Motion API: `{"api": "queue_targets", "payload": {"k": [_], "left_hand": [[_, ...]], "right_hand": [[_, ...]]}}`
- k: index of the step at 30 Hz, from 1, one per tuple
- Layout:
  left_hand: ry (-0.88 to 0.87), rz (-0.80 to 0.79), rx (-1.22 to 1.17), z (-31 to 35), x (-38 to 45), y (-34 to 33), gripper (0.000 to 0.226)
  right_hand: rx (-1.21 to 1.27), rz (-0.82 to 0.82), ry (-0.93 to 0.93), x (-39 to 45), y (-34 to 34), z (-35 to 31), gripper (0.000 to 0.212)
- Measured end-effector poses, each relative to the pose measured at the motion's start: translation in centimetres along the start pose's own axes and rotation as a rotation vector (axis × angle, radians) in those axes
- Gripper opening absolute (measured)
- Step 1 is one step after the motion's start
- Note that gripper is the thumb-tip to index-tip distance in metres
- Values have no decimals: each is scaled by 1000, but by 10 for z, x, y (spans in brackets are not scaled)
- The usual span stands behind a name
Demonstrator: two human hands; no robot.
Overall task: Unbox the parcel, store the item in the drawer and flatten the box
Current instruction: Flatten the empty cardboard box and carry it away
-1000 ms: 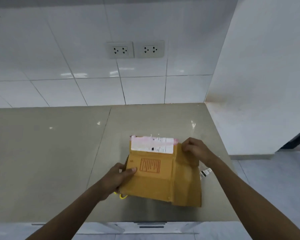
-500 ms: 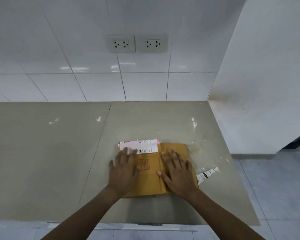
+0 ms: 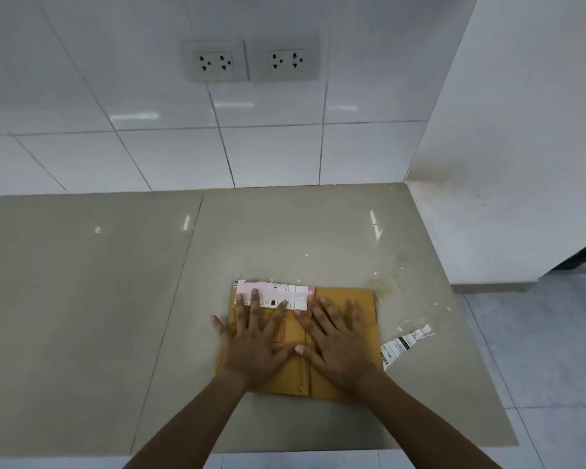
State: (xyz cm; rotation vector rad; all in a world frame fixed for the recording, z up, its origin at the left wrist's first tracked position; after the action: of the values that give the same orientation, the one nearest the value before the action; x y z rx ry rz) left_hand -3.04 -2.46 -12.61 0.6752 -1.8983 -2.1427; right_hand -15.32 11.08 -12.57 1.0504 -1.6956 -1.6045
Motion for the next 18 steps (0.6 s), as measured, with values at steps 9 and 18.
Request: {"api": "queue_targets", "payload": {"k": [9, 18], "left_hand": [[-20, 137, -6, -3, 6, -16, 81], [-2, 151, -27, -7, 3, -4, 70]], "right_hand": [[37, 32, -1, 2, -4, 2, 66], [64, -23, -21, 7, 3, 3, 63]]}}
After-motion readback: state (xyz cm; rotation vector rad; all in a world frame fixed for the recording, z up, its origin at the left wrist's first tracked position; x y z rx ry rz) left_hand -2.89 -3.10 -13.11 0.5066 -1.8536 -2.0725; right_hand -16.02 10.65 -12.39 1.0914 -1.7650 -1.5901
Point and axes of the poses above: each hand's wrist, its own x-axis towards the middle knuckle, its own y-axis out of the back of the hand, z = x × y, the point moved 3 cm from there along x, towards the middle knuckle, and after that the axes turned 9 degrees about -y, right-handed, at the moved point
